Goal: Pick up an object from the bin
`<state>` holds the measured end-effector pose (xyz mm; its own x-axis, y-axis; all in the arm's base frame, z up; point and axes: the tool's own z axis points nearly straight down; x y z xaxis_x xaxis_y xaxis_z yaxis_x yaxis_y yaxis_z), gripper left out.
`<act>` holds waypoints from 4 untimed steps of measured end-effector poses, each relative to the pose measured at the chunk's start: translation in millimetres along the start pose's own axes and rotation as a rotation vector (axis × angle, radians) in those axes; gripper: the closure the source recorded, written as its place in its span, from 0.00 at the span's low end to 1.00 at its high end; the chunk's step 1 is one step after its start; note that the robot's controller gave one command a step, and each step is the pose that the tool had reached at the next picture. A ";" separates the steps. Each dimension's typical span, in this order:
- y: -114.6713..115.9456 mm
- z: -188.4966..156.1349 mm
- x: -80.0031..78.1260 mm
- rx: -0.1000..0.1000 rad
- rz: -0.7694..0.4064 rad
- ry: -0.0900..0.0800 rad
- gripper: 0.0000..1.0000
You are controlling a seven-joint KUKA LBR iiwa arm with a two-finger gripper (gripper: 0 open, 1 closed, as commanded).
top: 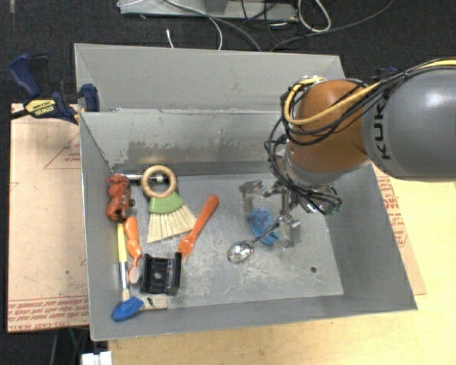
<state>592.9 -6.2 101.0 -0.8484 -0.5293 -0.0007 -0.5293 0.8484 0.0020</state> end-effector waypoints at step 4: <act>-19.6 11.0 4.9 0.000 0.080 -0.008 1.00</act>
Offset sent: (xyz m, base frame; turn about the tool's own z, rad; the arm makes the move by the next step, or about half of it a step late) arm 0.0059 -0.0209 -0.0310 0.0768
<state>599.2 -25.5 90.0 -0.8880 -0.4598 -0.0081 -0.4598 0.8880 0.0027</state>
